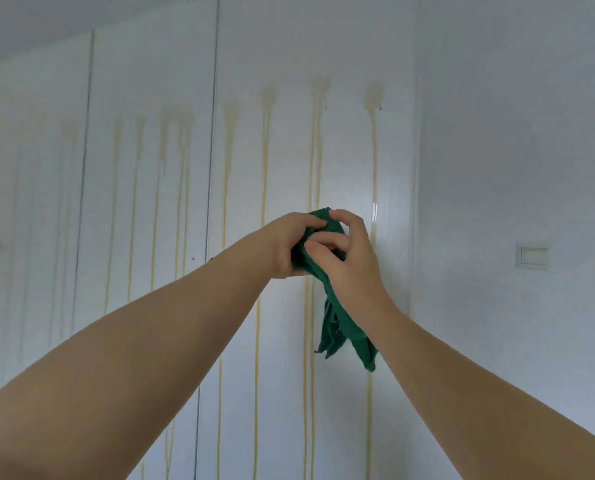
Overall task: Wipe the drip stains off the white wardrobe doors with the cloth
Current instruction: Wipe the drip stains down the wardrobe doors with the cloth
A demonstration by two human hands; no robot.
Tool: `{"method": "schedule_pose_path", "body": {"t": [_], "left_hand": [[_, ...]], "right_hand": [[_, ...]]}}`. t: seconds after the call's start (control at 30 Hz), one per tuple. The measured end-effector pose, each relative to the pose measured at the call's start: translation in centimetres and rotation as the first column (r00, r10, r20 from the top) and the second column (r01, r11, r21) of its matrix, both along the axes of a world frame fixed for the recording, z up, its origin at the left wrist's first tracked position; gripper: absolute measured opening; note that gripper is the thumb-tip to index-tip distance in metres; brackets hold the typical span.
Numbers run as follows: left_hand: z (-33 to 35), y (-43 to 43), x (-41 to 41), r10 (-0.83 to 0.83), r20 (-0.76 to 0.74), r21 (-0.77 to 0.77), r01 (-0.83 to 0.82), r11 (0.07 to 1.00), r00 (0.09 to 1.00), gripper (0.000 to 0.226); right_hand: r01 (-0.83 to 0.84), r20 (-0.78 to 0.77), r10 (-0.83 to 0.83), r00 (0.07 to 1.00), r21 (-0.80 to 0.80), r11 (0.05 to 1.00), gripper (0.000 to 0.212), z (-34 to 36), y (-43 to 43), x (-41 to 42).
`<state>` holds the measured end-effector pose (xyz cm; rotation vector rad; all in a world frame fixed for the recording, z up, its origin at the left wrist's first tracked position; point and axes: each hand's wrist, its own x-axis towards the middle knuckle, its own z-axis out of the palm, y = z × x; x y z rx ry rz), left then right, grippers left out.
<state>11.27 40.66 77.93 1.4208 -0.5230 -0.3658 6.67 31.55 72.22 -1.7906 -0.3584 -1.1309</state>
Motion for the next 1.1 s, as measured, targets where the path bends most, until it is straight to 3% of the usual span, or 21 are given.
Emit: {"method": "schedule_pose_path", "body": {"t": [0.07,0.13,0.23,0.4,0.57,0.67,0.77,0.83,0.93,1.1], "left_hand": [[1.8,1.5,1.2,0.042,0.039,-0.030,-0.041,0.999,0.998,0.013],[3.7,3.5,2.8,0.040,0.086,-0.038,-0.036,0.999,0.995,0.015],[5.9,5.4,4.3,-0.044,0.176,0.027,0.040,0.999,0.983,0.020],[9.0,7.1,5.5,-0.188,0.351,0.024,0.192,0.981,0.917,0.030],[10.9,7.2,6.6,-0.182,0.515,-0.022,0.226,0.974,0.837,0.036],[11.7,6.5,7.4,-0.021,0.615,-0.043,0.060,0.997,0.788,0.036],[12.3,5.5,9.0,0.161,0.758,-0.040,-0.202,0.979,0.631,0.031],[12.7,5.0,9.9,0.224,0.843,-0.069,-0.315,0.947,0.489,0.027],[13.4,3.7,10.6,0.259,0.920,-0.113,-0.436,0.893,0.293,0.034],[14.5,0.5,12.6,0.242,0.970,-0.207,-0.603,0.771,-0.024,0.044]], "right_hand": [[0.204,0.159,-0.192,0.968,-0.060,0.977,0.045,0.6,0.9,1.2],[0.459,0.249,-0.413,0.876,-0.165,0.873,0.066,1.1,1.7,2.9],[0.550,0.286,-0.473,0.834,-0.355,0.756,0.084,1.8,3.5,6.0],[0.700,0.549,-0.517,0.657,-0.187,0.690,0.066,4.5,5.1,9.7],[0.845,0.701,-0.548,0.456,-0.147,0.515,0.063,7.6,3.6,10.2],[0.797,0.591,-0.602,0.536,-0.121,0.591,0.078,10.0,3.0,9.0],[0.650,0.430,-0.629,0.647,0.120,0.751,0.079,12.4,1.1,7.8],[0.497,0.406,-0.617,0.674,0.368,0.786,0.080,14.6,-0.2,7.0],[0.488,0.425,-0.684,0.593,0.486,0.725,0.079,17.7,-2.0,6.0],[0.720,0.528,-0.766,0.367,0.360,0.593,0.071,20.9,-4.4,6.5]]}}
